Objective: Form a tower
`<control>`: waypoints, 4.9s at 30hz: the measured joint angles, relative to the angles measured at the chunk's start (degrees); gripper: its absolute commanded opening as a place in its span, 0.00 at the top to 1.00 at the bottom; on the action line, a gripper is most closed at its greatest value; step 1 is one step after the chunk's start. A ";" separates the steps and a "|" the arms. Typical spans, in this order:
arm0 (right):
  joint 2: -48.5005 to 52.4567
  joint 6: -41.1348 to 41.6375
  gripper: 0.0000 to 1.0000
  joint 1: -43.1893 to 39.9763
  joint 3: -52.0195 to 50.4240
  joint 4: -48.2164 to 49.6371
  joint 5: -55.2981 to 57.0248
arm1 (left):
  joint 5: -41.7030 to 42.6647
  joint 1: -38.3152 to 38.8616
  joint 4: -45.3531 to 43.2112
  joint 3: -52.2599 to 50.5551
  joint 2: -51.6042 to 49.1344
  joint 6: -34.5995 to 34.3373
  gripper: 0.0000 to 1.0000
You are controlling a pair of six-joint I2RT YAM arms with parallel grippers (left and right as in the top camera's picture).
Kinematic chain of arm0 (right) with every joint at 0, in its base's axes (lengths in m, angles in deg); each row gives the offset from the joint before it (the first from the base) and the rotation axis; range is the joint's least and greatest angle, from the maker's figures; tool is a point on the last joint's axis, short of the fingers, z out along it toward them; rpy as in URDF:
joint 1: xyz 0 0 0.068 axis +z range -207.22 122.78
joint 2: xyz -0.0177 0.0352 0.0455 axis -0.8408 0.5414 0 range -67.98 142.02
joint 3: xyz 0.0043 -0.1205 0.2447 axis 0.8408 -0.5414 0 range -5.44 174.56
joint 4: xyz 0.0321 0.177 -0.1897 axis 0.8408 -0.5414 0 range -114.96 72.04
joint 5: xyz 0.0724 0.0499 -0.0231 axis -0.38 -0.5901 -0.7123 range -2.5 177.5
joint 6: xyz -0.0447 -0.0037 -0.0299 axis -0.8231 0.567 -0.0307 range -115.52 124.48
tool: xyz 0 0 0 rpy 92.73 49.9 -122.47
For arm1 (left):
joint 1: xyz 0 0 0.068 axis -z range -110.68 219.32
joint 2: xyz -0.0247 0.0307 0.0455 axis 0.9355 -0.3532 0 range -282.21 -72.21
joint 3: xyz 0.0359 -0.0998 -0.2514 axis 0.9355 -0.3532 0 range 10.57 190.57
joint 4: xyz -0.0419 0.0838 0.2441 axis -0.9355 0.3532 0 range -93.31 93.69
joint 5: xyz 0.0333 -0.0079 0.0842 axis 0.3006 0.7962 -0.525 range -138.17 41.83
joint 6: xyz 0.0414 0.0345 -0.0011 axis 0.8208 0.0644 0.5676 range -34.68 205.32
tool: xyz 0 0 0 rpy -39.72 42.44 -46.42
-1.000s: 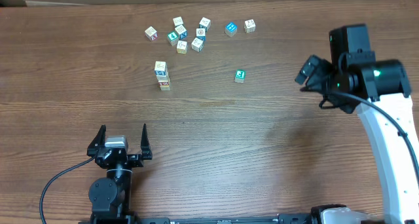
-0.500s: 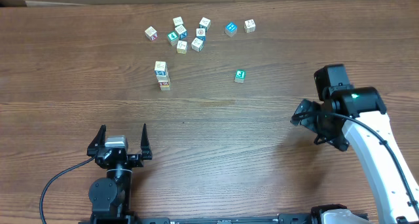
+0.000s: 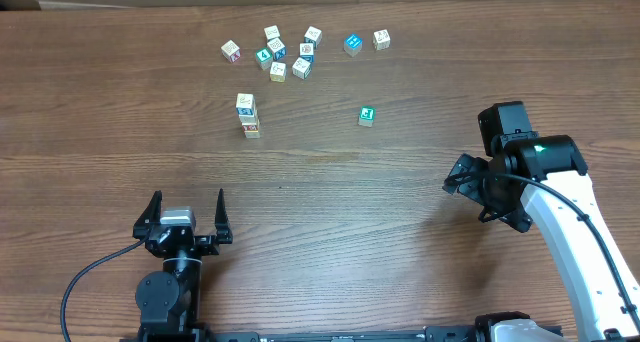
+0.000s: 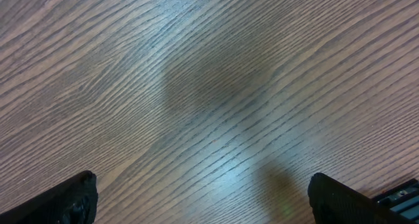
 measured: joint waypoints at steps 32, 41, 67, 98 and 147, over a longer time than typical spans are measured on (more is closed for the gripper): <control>-1.55 0.02 0.00 -0.02 0.00 0.04 0.02 | 0.00 0.00 0.00 0.00 0.00 0.00 0.01; -1.81 0.04 0.00 -0.02 -3.02 0.24 0.00 | 0.00 0.00 0.00 0.00 0.00 0.00 0.00; -6.64 0.02 0.00 -0.02 -12.61 1.70 0.02 | 0.00 0.00 0.00 0.00 0.00 0.00 0.00; -32.20 0.07 0.00 -0.02 -30.36 49.07 0.02 | 0.00 0.00 0.00 0.00 0.00 0.00 0.01; -73.53 0.04 0.00 -0.02 -60.08 70.16 0.04 | 0.00 0.00 0.00 0.00 0.00 0.00 0.00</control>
